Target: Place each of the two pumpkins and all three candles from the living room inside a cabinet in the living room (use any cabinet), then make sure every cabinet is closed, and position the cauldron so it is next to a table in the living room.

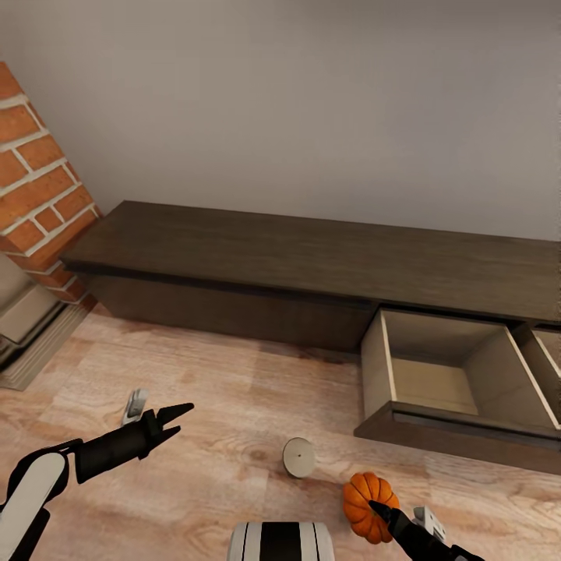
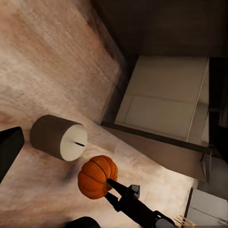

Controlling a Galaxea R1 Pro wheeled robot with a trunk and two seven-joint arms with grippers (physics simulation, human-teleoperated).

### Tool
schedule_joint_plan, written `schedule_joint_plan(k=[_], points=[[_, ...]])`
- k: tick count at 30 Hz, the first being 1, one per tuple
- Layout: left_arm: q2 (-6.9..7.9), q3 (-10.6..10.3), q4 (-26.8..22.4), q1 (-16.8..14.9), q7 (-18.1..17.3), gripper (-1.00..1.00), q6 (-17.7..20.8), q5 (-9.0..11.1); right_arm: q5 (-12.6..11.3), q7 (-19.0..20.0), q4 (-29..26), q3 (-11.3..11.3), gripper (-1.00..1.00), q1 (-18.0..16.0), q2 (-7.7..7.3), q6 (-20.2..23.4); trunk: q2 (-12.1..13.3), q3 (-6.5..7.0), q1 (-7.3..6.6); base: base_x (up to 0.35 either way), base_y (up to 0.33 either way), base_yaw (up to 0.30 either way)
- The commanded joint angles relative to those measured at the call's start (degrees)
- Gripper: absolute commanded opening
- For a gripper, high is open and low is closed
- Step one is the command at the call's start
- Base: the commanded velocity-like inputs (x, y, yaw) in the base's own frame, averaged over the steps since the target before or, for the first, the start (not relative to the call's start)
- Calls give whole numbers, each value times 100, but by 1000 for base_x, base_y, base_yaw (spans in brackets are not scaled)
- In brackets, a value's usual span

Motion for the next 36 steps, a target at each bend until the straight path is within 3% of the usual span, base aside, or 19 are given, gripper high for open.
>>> schedule_joint_plan(k=[1, 9, 36], points=[[-1, -4, 1, -2, -55, 100, 23, -47, -57, 6, -1, 35, -100, -1, -3, 42, 0, 19, -3, 0, 0, 0], [4, -19, 1, -3, -55, 100, 23, -32, -48, 7, -1, 35, -100, -1, -6, 45, 11, 197, -24, 0, 0, 0], [4, -20, 1, -2, -55, 100, 23, -28, -65, 2, -1, 26, -100, -1, -10, 47, 11, 197, -24, -100, 12, 0]])
